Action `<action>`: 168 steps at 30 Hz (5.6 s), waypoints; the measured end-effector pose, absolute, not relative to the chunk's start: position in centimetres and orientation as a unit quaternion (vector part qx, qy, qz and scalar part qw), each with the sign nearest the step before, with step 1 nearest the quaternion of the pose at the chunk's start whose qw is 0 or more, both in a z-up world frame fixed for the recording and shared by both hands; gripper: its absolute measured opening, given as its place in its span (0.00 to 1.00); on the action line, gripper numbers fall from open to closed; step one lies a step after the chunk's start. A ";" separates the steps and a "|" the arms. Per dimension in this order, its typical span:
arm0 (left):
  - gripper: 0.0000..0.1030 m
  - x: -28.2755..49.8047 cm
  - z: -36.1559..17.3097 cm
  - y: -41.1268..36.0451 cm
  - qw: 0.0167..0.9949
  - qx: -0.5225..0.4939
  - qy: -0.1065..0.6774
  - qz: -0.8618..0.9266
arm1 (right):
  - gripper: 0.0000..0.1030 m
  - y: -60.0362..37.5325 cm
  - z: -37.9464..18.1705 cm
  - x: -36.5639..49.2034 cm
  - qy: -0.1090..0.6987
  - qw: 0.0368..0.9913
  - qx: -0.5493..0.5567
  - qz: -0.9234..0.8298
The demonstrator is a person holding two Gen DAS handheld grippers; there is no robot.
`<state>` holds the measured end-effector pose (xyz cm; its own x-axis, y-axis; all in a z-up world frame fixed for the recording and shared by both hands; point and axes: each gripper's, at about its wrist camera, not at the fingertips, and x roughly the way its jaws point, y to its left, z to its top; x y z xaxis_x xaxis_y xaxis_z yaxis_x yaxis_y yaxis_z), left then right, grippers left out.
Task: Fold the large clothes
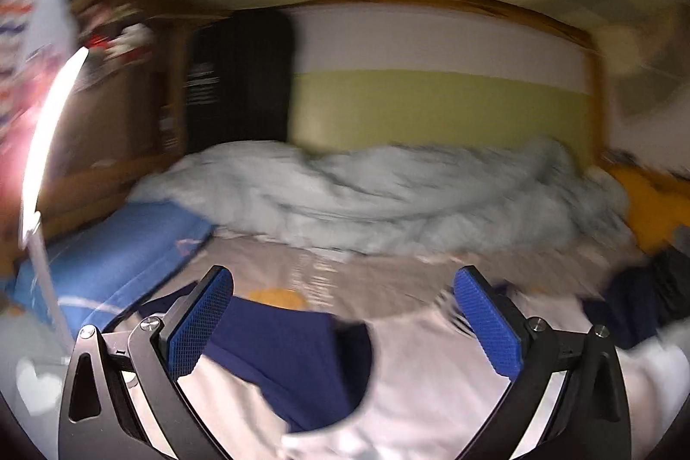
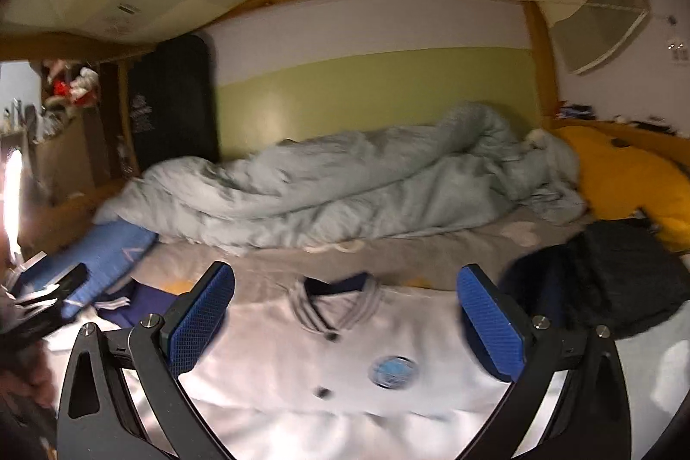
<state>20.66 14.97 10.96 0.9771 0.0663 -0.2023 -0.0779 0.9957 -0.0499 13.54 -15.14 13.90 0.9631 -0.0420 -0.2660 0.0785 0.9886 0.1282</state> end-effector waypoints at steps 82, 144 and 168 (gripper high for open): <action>0.12 33.9 -4.4 12.5 0.881 0.008 0.470 -0.048 | 0.98 -20.4 0.5 24.0 0.257 0.950 0.156 -0.083; 0.03 31.5 -1.3 13.5 0.935 -0.163 0.301 -0.094 | 0.47 -9.8 -8.2 33.1 0.479 0.807 0.272 0.210; 0.03 36.1 -8.0 11.3 0.881 -0.087 0.462 -0.044 | 0.15 -28.7 -3.0 27.3 0.372 0.908 0.069 -0.179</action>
